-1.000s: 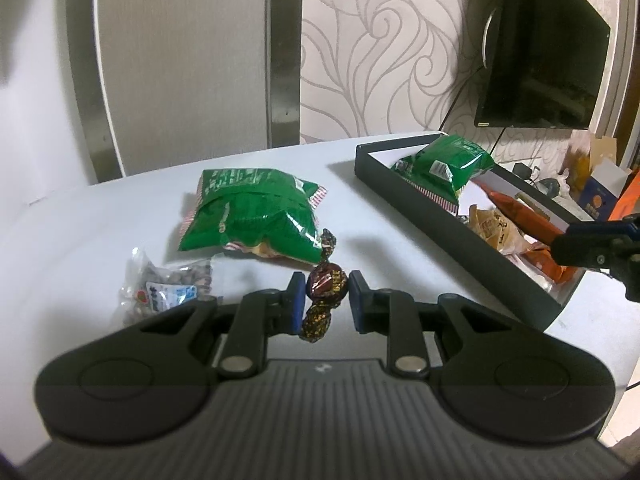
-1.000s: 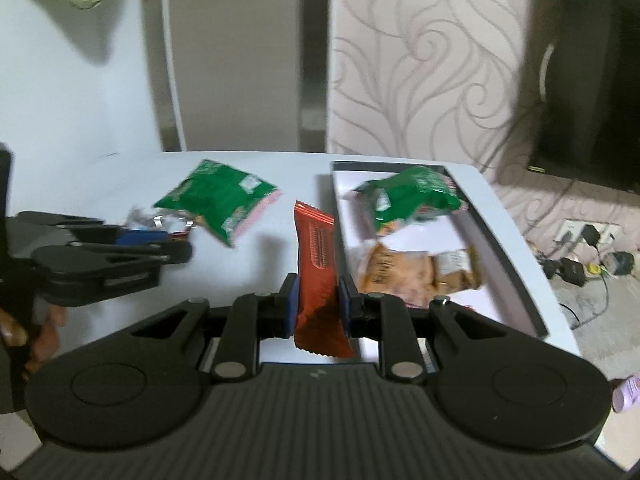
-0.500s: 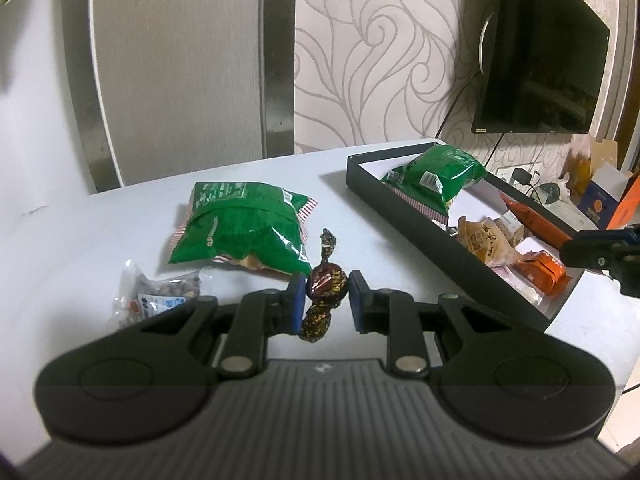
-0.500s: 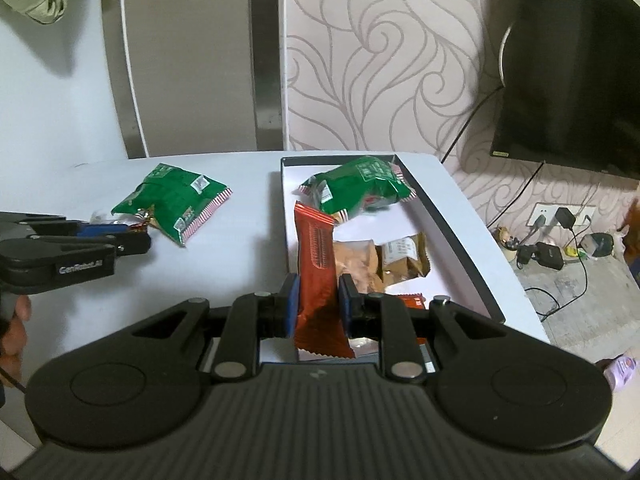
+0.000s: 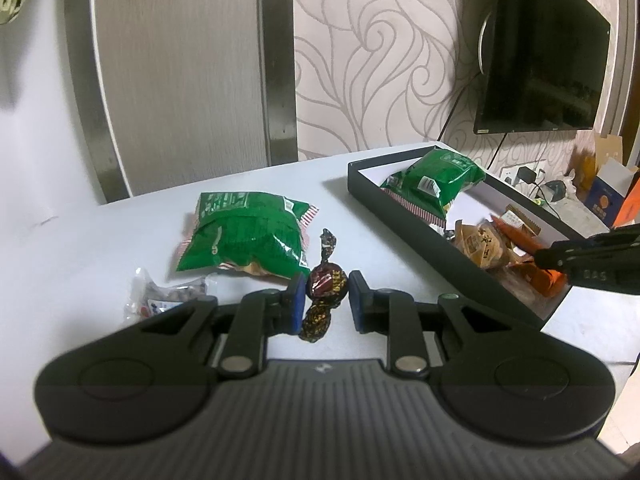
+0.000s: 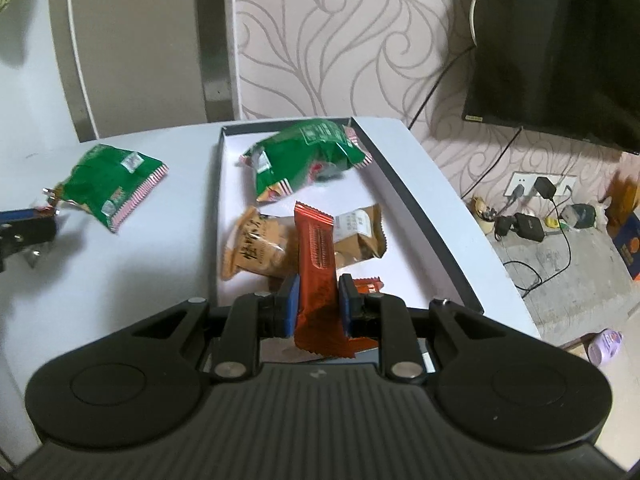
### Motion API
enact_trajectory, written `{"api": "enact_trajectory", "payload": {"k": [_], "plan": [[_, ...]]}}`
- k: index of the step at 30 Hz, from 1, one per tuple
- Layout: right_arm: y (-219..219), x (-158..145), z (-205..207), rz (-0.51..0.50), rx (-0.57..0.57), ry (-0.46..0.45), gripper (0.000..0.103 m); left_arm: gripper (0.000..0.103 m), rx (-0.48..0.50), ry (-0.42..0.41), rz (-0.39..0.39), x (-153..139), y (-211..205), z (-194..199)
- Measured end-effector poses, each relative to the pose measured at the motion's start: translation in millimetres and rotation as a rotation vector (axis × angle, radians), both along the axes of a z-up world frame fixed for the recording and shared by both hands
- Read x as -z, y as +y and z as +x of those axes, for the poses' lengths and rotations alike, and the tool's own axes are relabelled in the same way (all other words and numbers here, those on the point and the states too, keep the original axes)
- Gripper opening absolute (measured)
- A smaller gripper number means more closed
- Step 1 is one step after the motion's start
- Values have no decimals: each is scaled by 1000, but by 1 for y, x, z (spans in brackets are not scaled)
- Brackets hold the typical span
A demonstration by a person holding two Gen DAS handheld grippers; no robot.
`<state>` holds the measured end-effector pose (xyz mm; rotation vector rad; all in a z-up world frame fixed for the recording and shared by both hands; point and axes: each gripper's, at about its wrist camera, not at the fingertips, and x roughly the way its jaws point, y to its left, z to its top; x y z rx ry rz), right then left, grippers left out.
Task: Organize snacks
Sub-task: 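Carry the candy and orange stick packet toward the black box, then release the orange stick packet and the candy into the black box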
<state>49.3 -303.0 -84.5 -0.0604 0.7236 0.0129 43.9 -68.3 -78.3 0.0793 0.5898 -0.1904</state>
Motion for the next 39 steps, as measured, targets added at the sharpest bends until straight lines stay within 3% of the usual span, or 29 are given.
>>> {"api": "enact_trajectory", "payload": {"k": [9,16,17,18,19,20,24,29,30,33,39], "plan": [[1,12,14,-6,-4,37,25,26,-40,-10,38,-4,-8,4],[-2,7,7,-1,-1,17,26,26,-49,-9,40,-3,-14,9],[-2,4,5,2,-2,12,27,26,-48,-10,41,-2,-15,10],[-2,1,2,6,-2,3,35,26,-48,-9,40,-2,-16,10],[-2,-2,-1,9,0,-9,44,26,-48,-7,38,-2,-17,11],[-1,-6,-4,9,-1,-23,47,26,-49,-7,36,-1,-17,12],[10,-25,-27,27,-37,-120,48,26,-55,-5,38,0,-19,15],[31,-49,-59,159,-188,-283,63,26,-55,3,39,3,-19,20],[36,-52,-60,158,-206,-285,67,26,-52,2,40,3,-20,21],[45,-49,-57,94,-203,-245,67,26,-28,-8,27,-1,-24,24],[28,-32,-53,34,-91,-163,67,26,40,-27,-2,-12,-46,37]]}}
